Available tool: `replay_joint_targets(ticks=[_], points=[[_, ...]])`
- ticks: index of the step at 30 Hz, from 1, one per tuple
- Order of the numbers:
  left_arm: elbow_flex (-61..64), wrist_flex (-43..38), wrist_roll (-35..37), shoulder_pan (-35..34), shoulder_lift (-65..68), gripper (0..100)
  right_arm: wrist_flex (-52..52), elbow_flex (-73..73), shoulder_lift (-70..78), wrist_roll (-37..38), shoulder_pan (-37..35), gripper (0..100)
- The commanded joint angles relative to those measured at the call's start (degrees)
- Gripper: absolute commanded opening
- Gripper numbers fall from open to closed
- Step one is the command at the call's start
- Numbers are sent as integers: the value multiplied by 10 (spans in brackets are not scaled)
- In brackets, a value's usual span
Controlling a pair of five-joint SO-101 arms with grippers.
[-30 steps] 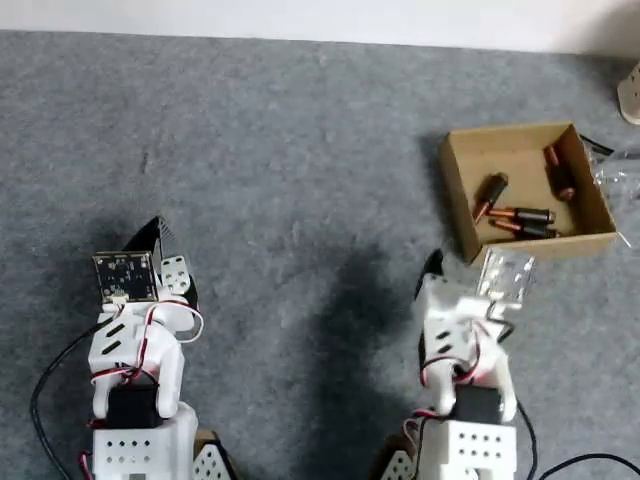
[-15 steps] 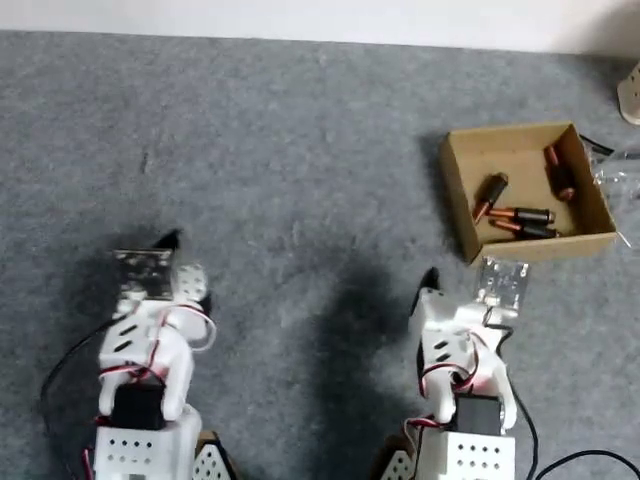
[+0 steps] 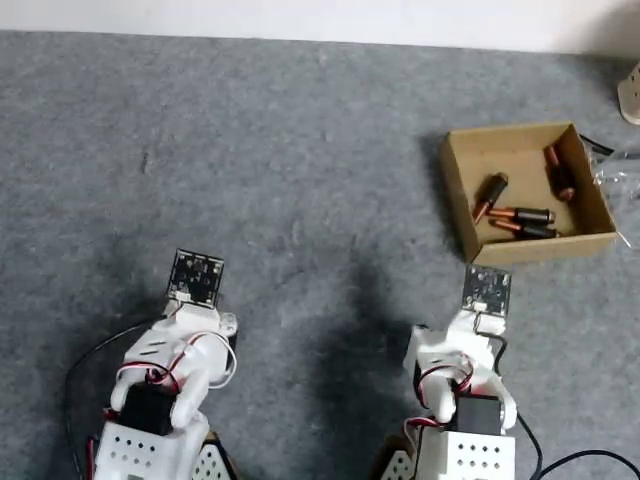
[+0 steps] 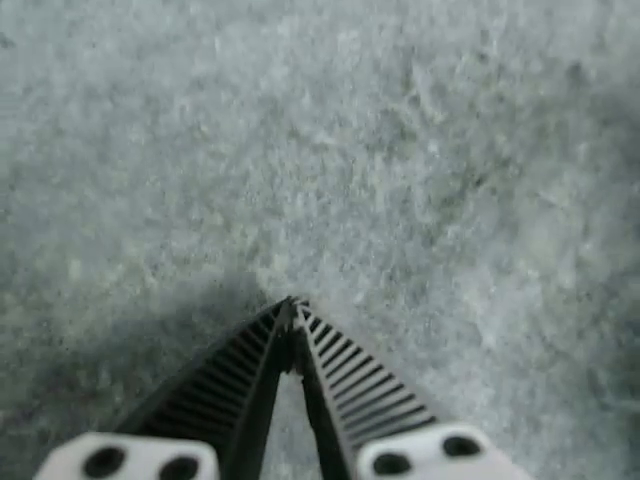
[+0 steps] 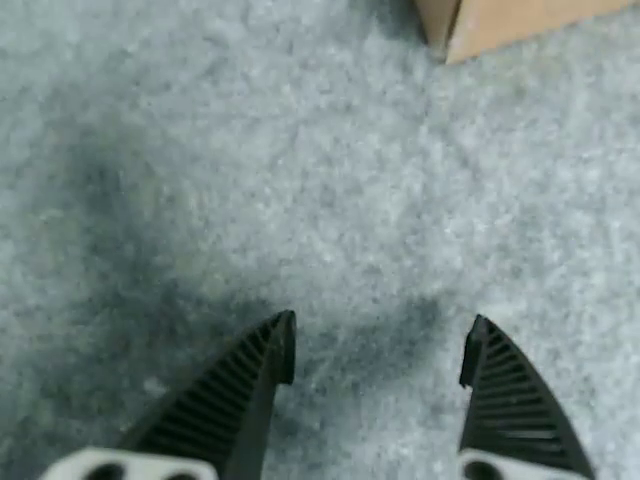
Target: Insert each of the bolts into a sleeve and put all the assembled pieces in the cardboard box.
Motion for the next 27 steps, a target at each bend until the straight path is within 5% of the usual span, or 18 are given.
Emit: replay_joint_targets(ticks=[1, 27], points=[[4, 11, -5, -7, -10, 10, 3, 77, -2, 11, -1, 234], [4, 85, -4, -36, -9, 7, 3, 77, -2, 11, -1, 234]])
